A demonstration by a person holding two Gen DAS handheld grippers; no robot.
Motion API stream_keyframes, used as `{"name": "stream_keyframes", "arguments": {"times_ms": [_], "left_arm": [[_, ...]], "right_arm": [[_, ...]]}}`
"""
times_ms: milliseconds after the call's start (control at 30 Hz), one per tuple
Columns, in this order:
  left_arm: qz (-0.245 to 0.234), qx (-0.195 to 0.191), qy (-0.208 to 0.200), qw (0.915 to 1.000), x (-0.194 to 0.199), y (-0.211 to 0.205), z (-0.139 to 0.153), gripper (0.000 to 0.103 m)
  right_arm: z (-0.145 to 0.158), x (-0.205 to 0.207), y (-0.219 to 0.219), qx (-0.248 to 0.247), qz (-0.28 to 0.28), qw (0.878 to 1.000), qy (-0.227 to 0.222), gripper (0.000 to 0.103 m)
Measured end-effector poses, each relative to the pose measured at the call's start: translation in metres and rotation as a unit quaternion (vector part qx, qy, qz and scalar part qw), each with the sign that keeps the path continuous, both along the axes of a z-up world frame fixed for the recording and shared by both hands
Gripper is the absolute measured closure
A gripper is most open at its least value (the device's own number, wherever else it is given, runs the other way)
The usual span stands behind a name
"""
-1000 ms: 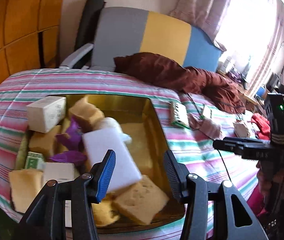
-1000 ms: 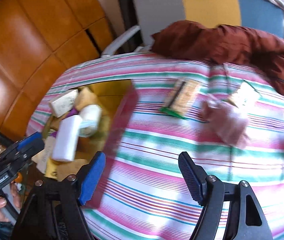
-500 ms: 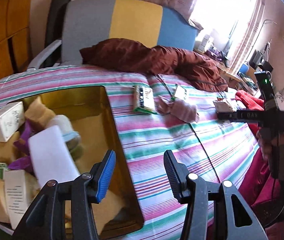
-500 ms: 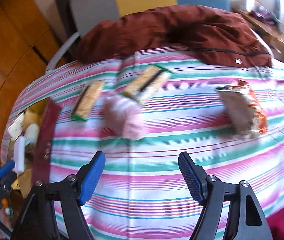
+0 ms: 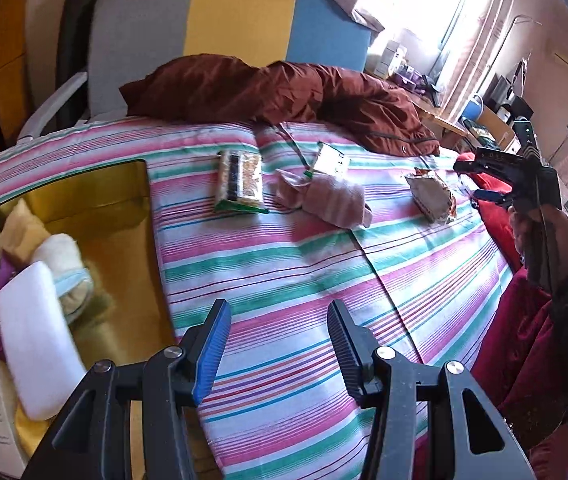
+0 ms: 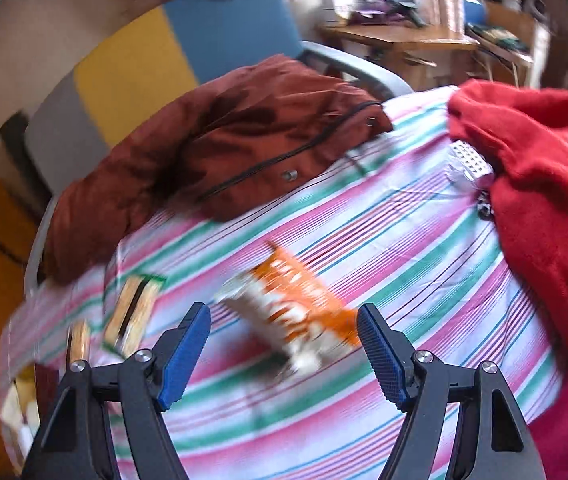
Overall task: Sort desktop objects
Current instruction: 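Move both tools back to the remaining items on the bedspread, then grasp the orange-and-white snack bag with the right tool while the left tool grasps the pink sock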
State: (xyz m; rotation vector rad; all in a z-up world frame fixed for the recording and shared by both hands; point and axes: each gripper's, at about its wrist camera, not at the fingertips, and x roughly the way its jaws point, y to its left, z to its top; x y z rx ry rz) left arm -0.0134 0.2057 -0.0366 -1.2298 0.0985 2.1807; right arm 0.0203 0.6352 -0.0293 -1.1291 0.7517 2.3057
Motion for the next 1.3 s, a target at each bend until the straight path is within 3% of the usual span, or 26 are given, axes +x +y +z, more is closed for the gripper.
{"name": "stream_keyframes", "arguments": {"times_ms": [200,333,633,700,767,900,967,1100,1300], "left_arm": [[-0.016,0.004,-0.021,0.9996,-0.007,0.024,-0.01,0.052],[-0.03,0.003,-0.025,0.9992,-0.011,0.041,-0.012,0.052],[-0.048,0.0,-0.028,0.9984,-0.034,0.073,-0.013,0.048],[-0.048,-0.002,-0.027,0.9985,-0.041,0.077,-0.014,0.048],[-0.051,-0.003,-0.028,0.9983,-0.047,0.083,-0.016,0.046],[-0.07,-0.01,-0.028,0.9971,-0.058,0.1,-0.022,0.034],[-0.073,-0.012,-0.028,0.9969,-0.064,0.107,-0.023,0.033],[-0.078,-0.012,-0.026,0.9966,-0.077,0.122,-0.026,0.023],[-0.099,-0.021,-0.01,0.9948,-0.089,0.146,-0.028,0.021]], "right_arm": [[-0.022,-0.009,0.015,-0.016,-0.004,1.0,-0.017,0.027],[-0.027,-0.019,0.009,0.006,0.022,1.0,-0.021,0.015],[-0.05,-0.048,-0.005,0.078,0.079,0.99,-0.082,0.015],[-0.052,-0.05,-0.006,0.086,0.088,0.989,-0.087,0.017],[-0.053,-0.052,-0.009,0.087,0.1,0.987,-0.09,0.026],[-0.057,-0.056,-0.016,0.099,0.121,0.982,-0.107,0.032],[-0.057,-0.056,-0.018,0.104,0.125,0.981,-0.109,0.035],[-0.056,-0.057,-0.021,0.111,0.13,0.979,-0.113,0.037],[-0.056,-0.059,-0.022,0.112,0.131,0.978,-0.117,0.037]]}}
